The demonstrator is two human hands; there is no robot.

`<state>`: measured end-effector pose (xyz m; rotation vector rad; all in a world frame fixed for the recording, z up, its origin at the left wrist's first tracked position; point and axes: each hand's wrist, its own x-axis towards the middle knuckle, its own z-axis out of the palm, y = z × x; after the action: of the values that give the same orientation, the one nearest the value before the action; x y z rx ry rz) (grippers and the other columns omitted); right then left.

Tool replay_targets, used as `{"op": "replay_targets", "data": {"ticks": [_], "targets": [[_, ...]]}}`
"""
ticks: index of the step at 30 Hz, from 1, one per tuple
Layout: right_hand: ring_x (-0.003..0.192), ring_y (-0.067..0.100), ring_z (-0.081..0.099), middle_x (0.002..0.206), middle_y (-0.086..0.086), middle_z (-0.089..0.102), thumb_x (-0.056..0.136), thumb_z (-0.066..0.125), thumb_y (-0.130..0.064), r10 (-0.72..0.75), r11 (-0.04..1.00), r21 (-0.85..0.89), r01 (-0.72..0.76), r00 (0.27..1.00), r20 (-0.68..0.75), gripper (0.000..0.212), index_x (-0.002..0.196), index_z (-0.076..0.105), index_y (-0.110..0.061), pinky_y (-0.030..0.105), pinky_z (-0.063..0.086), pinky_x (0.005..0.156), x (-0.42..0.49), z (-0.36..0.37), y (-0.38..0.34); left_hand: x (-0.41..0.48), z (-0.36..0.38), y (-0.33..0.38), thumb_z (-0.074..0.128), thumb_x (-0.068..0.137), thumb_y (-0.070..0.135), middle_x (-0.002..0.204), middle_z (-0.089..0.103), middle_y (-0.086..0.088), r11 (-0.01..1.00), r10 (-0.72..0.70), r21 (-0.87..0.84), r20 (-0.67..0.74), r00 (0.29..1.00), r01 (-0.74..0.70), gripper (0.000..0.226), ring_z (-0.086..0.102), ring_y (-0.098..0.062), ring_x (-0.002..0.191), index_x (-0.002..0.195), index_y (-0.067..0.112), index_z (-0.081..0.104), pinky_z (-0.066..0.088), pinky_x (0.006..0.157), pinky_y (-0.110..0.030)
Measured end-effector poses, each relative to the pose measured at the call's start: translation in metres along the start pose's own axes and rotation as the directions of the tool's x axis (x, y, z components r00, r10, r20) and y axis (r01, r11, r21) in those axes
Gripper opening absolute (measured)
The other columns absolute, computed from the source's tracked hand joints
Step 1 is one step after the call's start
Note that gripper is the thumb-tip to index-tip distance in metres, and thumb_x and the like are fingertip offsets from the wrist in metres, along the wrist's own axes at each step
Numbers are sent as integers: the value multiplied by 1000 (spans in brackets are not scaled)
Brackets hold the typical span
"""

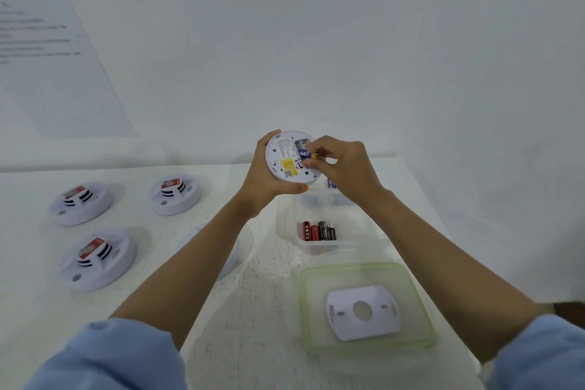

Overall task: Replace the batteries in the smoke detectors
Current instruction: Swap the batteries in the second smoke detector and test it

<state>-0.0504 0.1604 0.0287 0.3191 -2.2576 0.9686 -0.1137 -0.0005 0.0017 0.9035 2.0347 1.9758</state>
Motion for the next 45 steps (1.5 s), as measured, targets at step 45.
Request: {"op": "replay_targets", "data": {"ticks": [45], "targets": [[69, 15, 58, 94, 7, 61, 88, 53, 2, 510, 831, 51, -553, 797, 323, 30, 117, 60, -4, 22, 53, 62, 34, -1, 58, 10, -7, -14, 80, 47, -2, 125, 43, 9, 997, -51, 54, 19, 999, 50, 105, 49, -3, 113, 135, 18, 27, 53, 81, -19]]}}
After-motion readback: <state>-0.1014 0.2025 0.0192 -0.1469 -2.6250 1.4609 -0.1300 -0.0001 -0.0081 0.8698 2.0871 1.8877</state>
